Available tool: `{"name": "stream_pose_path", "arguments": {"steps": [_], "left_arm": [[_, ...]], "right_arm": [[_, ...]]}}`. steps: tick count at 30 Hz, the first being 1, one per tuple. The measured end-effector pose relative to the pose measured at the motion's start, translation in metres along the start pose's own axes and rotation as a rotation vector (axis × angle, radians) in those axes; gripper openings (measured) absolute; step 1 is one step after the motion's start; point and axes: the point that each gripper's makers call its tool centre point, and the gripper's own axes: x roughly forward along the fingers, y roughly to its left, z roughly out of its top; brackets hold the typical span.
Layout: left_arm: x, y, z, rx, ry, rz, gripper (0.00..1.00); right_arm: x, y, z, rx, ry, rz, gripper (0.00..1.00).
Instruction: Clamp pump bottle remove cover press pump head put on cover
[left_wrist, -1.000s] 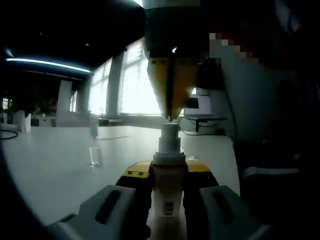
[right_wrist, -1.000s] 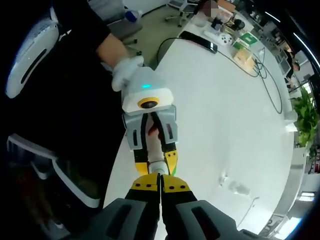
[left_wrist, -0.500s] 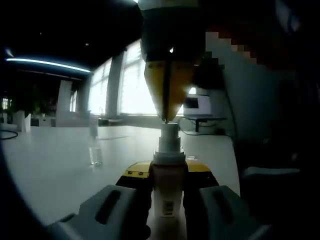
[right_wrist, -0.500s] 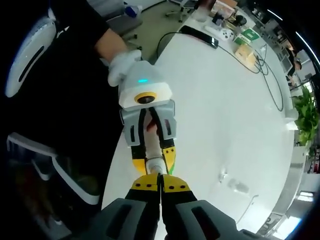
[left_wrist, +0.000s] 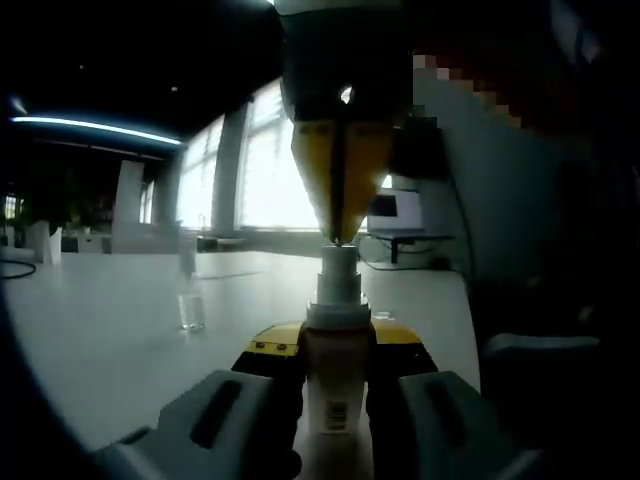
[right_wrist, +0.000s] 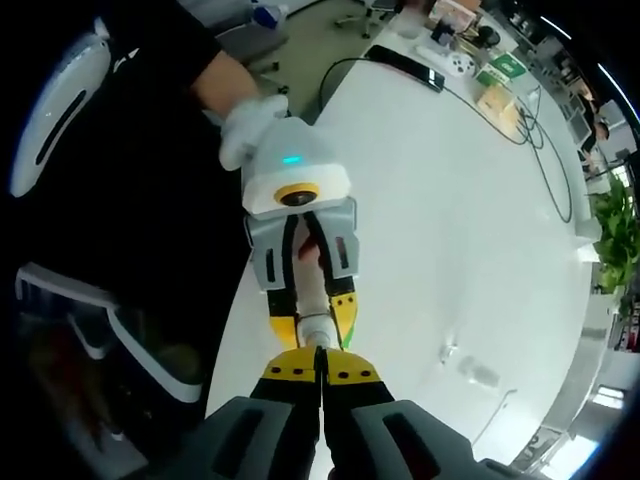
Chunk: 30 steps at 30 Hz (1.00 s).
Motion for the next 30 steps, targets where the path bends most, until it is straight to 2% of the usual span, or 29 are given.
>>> {"name": "stream_pose_path", "arguments": {"steps": [5, 9, 16, 20, 26, 28, 30], "left_arm": [[0.0000, -0.0004, 0.0002, 0.000, 0.000, 0.000, 0.14], [0.0000, -0.0006, 0.0003, 0.001, 0.000, -0.002, 0.14], [0.0001, -0.0008, 0.0002, 0.002, 0.000, -0.003, 0.14], [0.0001, -0.0013, 0.0003, 0.003, 0.000, -0.002, 0.14], [0.0002, -0.0013, 0.0004, 0.003, 0.000, -0.002, 0.14], [0.0002, -0.0011, 0.0004, 0.003, 0.000, -0.002, 0.14], [0.0002, -0.0013, 0.0003, 0.003, 0.000, -0.003, 0.14]], "right_arm": [[0.0006, -0.0009, -0.0002, -0.001, 0.033, 0.014, 0.00], [0.0008, -0.0010, -0.0020, 0.069, 0.055, 0.020, 0.00], [0.0031, -0.0014, -0.0033, 0.095, 0.054, 0.037, 0.00], [0.0083, -0.0015, -0.0038, 0.162, 0.063, 0.054, 0.00], [0.0079, 0.0009, -0.0039, 0.154, 0.089, 0.054, 0.00], [0.0055, 0.0013, -0.0044, 0.130, 0.086, 0.043, 0.00], [0.0031, -0.0003, -0.0054, 0.151, 0.073, 0.038, 0.00]]}}
